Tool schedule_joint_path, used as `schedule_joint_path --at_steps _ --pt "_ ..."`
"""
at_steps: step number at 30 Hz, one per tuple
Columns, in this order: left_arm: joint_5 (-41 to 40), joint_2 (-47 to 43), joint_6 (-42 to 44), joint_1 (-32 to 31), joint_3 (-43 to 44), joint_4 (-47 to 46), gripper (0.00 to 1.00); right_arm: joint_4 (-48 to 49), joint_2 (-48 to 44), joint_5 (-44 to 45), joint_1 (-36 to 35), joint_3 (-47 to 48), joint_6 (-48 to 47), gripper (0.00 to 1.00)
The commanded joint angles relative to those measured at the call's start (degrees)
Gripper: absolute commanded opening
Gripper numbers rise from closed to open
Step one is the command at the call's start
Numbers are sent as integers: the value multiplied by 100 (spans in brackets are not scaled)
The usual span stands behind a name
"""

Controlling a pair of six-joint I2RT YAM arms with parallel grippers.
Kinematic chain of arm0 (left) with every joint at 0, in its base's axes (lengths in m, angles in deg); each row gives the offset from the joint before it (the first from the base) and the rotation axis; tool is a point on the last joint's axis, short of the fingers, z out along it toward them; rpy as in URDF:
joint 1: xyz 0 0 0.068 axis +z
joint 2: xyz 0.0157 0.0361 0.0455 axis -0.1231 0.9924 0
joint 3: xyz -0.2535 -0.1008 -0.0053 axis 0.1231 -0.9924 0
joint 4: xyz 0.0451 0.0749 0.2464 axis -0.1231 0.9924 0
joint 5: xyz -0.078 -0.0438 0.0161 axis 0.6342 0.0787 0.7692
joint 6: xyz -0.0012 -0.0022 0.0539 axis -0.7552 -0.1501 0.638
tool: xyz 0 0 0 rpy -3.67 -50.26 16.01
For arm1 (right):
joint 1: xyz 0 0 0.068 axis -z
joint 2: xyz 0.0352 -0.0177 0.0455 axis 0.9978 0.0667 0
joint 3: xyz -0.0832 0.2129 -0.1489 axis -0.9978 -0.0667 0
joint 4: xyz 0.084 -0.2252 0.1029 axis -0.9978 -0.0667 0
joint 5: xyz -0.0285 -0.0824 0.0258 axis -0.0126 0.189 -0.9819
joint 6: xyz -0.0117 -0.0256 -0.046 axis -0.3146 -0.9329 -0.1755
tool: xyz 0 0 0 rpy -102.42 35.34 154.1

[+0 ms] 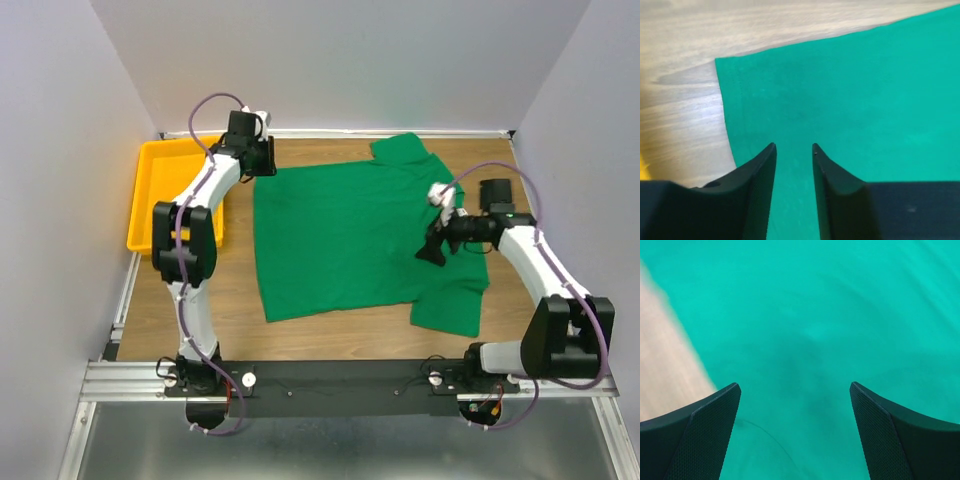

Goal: Fold and stack the t-shirts
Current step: Flatten the tshirt out

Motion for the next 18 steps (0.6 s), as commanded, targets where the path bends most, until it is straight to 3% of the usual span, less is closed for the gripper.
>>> schedule_joint_path --at_steps 1,3,4,7,8,13,18 --pt "-87 -1559 431 5 -557 -757 50 -655 -419 -333 -1494 -428 -1515 97" --pt "-351 -2447 510 14 -1321 -1154 55 -250 -516 176 -2103 -578 -999 97" --pt "-535 -2745 520 22 -1604 -1504 59 222 -516 448 -2750 -762 -847 97" --pt "-573 -3810 267 101 -2834 -1999 94 1084 -385 1660 -4060 -1070 -372 97" --pt "-311 -4195 256 154 -3133 -2218 98 1262 -306 1942 -4345 -1106 -267 96" --pt "-387 -4962 484 225 -4487 -2220 98 1948 388 3051 -5435 -1045 243 91" --pt "-599 -5630 669 225 -4964 -2114 97 2125 863 3648 -5701 -940 543 76"
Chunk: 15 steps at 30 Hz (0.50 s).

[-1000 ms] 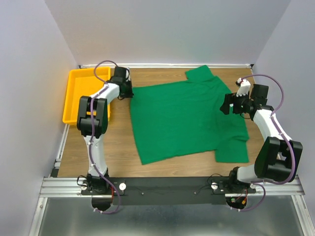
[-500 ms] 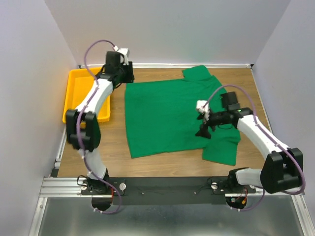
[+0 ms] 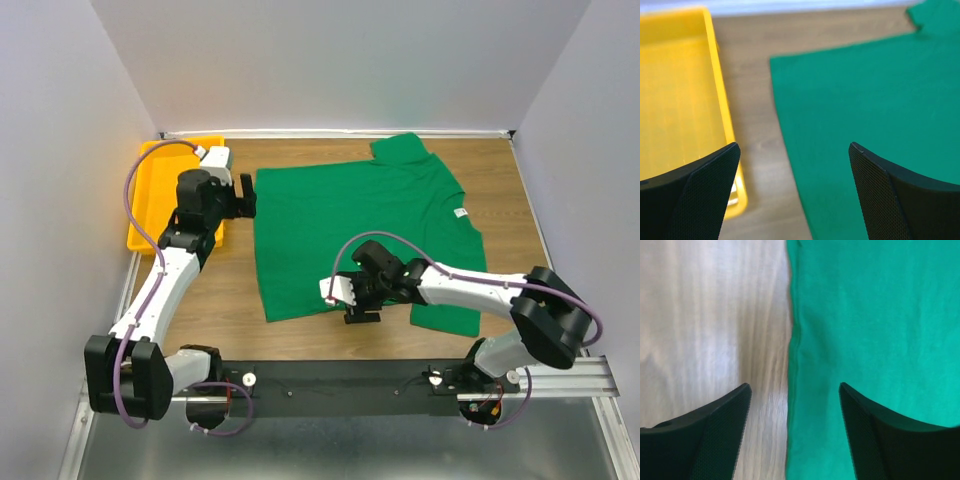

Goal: Fold and stack the t-shirts
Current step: Flatten the tshirt out

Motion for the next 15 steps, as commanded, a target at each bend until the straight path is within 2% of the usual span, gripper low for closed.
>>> schedule_joint_path --at_steps 1,5,6,8,9,15 --pt "-166 -510 175 11 -193 -14 97 468 402 948 -173 92 427 73" --pt "-201 -721 166 11 -220 -41 97 459 588 887 -244 57 533 58" --pt "-209 -739 166 11 -228 -41 97 459 649 852 -261 66 559 49" --pt "-148 -757 149 11 -211 -23 96 433 728 860 -287 119 612 39" --pt "-113 -757 149 11 -220 -32 96 416 781 869 -296 136 629 30" --pt "-157 -835 131 11 -228 -23 96 38 887 450 -393 216 586 3"
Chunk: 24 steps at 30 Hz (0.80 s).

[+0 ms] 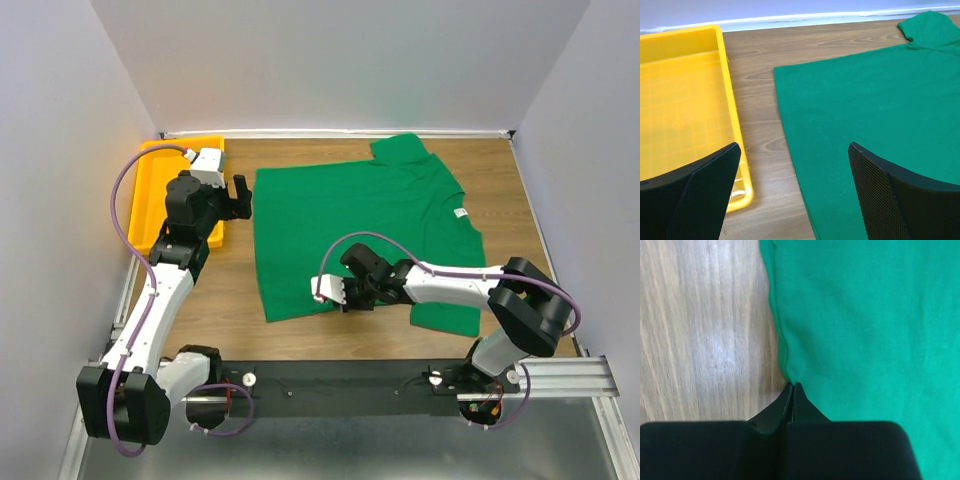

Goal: Fold and stack the t-shirts
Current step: Flatten the tshirt out

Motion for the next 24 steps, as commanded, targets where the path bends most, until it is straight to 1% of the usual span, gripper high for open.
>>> schedule_joint_path --at_steps 1,4,8,10,11,12,13,14,15,16,18,19,20,21,22,23,24 --pt "-133 -97 55 11 43 -82 96 -573 37 -374 -181 6 -54 2" --pt "-89 -97 55 11 42 -91 96 -1039 -183 -1068 -418 -3 -256 1" --pt "-89 -71 46 11 34 -100 96 -1454 -272 -1579 -1111 -21 -415 1" --pt "-98 -44 46 11 34 -91 96 -1534 -246 -1667 -1393 5 -468 4" --pt "-106 -36 46 11 25 -91 96 -1542 -237 -1667 -1429 40 -468 7" --pt "-106 -27 55 11 25 -100 96 -1551 -245 -1641 -1447 93 -399 22" --pt "-115 -18 55 11 25 -91 96 -1551 -272 -1536 -1447 268 -320 33" --pt "-115 -9 55 11 25 -100 96 -1560 -315 -1388 -1438 356 -232 48" --pt "-115 0 55 11 25 -91 96 -1551 -377 -1221 -1395 444 -161 59" --pt "-124 0 55 11 34 -91 96 -1508 -586 -1089 -1029 567 -74 69" --pt "-106 0 63 11 34 -82 96 -1429 -816 -1340 -300 708 85 74" --pt "-106 8 55 11 42 -82 96 -1376 -991 -1638 496 839 216 78" --pt "-98 -9 46 11 42 -82 96 -1332 -1071 -1693 843 884 278 82" --pt "-89 -27 37 11 42 -82 96 -1288 -1124 -1720 1212 902 331 85" --pt "-80 -35 37 11 34 -91 96 -1087 -1142 -1659 1860 920 540 87" --pt "-63 -53 37 11 34 -108 96 -938 -1107 -1606 2249 937 716 90" --pt "-54 -70 37 11 34 -100 96 -614 -1029 -1519 2592 1007 1197 93"
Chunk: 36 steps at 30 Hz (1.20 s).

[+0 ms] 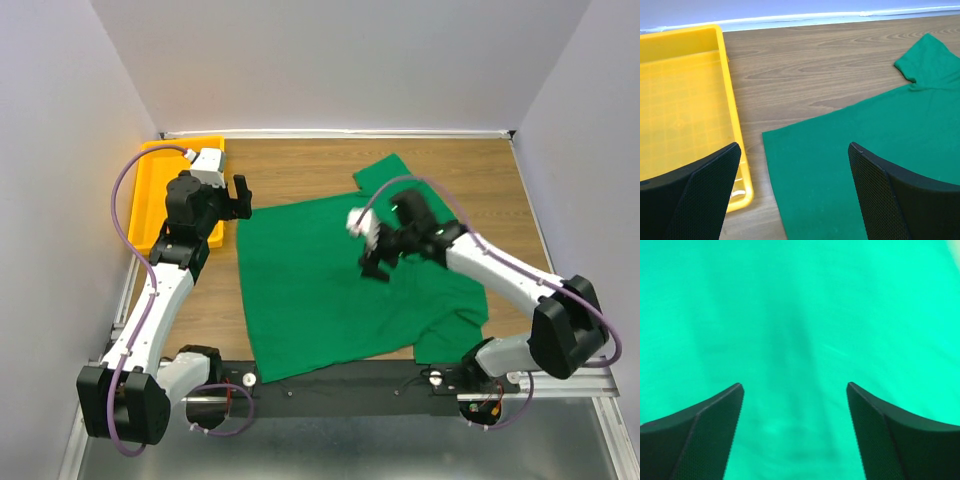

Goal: Fold and stack the t-shirts
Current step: Flatten the tshirt out

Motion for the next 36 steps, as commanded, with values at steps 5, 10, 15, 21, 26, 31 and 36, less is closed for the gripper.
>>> schedule_joint_path --at_steps 5,10,15,21,26,31,36 --pt "-47 -119 39 11 34 -104 96 956 1243 246 3683 1026 2763 89" --pt "5 -154 39 11 34 -104 96 956 2500 113 4793 1598 2941 83" --pt "93 -154 22 11 34 -122 96 956 3012 61 5251 1757 2853 80" --pt "164 -145 22 11 34 -139 96 947 3390 -27 5277 1739 2827 71" --pt "173 -154 4 11 34 -122 96 930 3522 -80 5348 1757 2879 40" --pt "173 -172 13 11 25 -130 96 895 3347 68 5549 1564 2774 10" --pt "217 -198 4 11 25 -139 95 903 2968 737 5988 1011 2352 1"
